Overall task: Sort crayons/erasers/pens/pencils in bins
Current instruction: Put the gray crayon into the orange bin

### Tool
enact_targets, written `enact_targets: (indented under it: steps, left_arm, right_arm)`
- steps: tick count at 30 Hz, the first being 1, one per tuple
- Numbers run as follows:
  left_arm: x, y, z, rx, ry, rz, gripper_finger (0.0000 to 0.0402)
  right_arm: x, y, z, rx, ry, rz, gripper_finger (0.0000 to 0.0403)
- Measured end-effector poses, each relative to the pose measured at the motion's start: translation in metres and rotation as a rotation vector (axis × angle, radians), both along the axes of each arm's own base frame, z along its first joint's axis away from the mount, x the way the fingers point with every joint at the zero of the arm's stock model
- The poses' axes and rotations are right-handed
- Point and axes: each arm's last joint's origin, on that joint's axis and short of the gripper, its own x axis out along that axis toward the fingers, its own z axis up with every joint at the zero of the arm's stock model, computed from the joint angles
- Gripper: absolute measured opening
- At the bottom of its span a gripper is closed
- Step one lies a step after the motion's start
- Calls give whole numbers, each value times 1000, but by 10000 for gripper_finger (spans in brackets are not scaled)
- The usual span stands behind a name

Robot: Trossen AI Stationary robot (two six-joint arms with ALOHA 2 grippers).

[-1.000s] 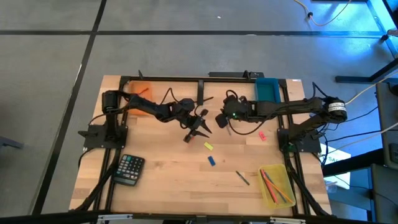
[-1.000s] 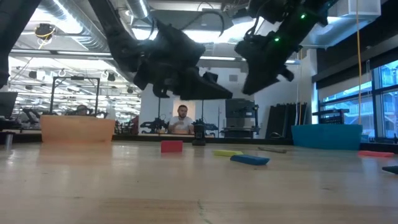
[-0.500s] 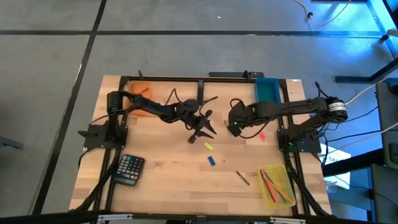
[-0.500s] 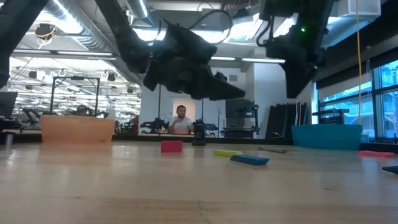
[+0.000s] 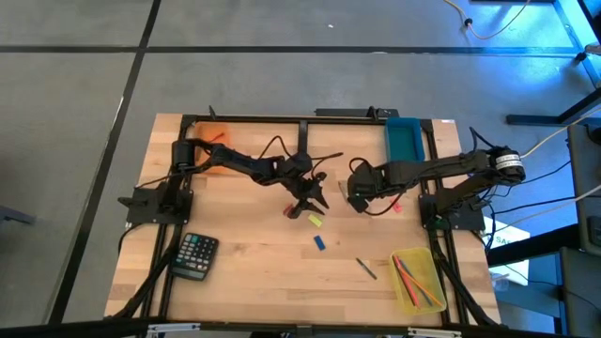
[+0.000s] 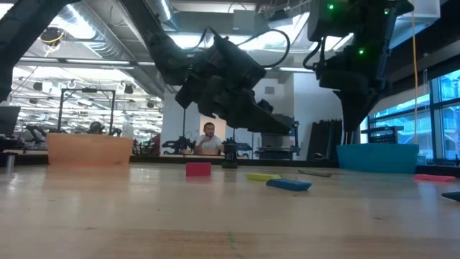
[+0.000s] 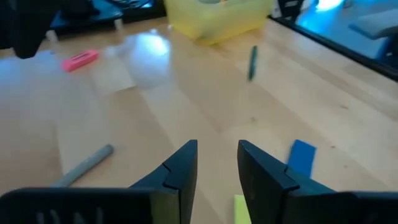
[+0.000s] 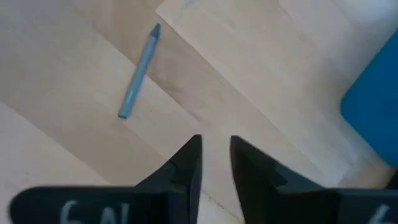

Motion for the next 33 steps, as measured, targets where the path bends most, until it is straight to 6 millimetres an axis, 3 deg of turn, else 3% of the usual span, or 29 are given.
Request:
enact_targets:
  steps: [3, 7, 10, 14, 25, 33]
  left_arm:
    - [0, 3, -1, 3, 28, 62, 119]
    - [-7, 10, -1, -23, 192, 293, 134]
    - [-12, 9, -5, 24, 283, 375, 134]
    - [-6, 1, -2, 173, 178, 315, 132]
    - [28, 20, 35, 146, -49, 192, 131]
    - [71, 44, 8, 57, -27, 85, 131]
  right_arm:
    - [0, -3, -1, -23, 7, 18, 85]
    - [0, -6, -1, -44, 25, 51, 85]
    - [0, -8, 0, -111, 41, 72, 85]
    - [-1, -15, 1, -201, 77, 100, 85]
    - [-14, -17, -1, -88, 182, 40, 85]
    - [-25, -8, 0, -61, 279, 27, 85]
